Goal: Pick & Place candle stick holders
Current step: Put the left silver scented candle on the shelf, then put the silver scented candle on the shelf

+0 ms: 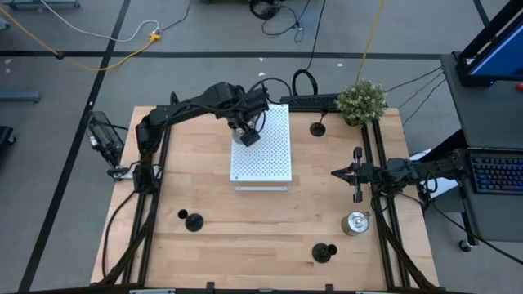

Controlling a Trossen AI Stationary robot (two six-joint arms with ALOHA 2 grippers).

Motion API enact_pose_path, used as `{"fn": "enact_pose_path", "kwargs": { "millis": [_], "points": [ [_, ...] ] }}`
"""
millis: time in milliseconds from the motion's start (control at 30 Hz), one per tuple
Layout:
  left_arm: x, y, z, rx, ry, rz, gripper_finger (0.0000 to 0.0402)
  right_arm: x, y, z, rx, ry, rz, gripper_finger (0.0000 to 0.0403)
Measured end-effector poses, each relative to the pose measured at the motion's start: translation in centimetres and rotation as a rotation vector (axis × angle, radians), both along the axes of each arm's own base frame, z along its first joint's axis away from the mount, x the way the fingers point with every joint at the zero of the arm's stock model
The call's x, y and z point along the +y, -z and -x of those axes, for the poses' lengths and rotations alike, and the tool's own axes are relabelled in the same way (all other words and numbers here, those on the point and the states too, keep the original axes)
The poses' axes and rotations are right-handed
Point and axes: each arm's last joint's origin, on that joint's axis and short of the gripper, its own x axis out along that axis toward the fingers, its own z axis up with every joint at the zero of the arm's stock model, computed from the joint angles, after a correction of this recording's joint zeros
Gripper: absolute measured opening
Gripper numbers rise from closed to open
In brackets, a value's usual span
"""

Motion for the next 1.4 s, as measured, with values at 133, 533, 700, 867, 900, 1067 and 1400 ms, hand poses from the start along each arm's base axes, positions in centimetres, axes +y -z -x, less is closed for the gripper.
{"fn": "enact_pose_path", "kwargs": {
  "millis": [133, 533, 700, 867, 900, 1067, 1400],
  "points": [
    [0.0, -0.2, 0.0, -0.006, 0.000, -0.002, 0.0370, 0.0, 0.0, 0.0, 0.000, 0.000, 0.000, 0.0000],
    [-0.3, -1.2, 0.3, -0.076, 0.013, 0.021, 0.0380, 0.0, 0.0, 0.0, 0.000, 0.000, 0.000, 0.0000],
    [-0.3, -1.2, 0.3, -0.077, 0.013, 0.022, 0.0376, 0.0, 0.0, 0.0, 0.000, 0.000, 0.000, 0.0000],
    [-0.4, -2.2, 0.9, -0.118, 0.011, 0.008, 0.0395, 0.0, 0.0, 0.0, 0.000, 0.000, 0.000, 0.0000],
    [-0.4, -2.6, 1.2, -0.131, 0.008, 0.003, 0.0397, 0.0, 0.0, 0.0, 0.000, 0.000, 0.000, 0.0000],
    [-0.8, -5.0, 2.7, -0.222, -0.005, -0.040, 0.0391, 0.0, 0.0, 0.0, 0.000, 0.000, 0.000, 0.0000],
    [-3.1, -11.5, 8.6, -0.460, 0.024, -0.147, 0.0369, 0.0, 0.0, 0.0, 0.000, 0.000, 0.000, 0.0000]
  ]
}}
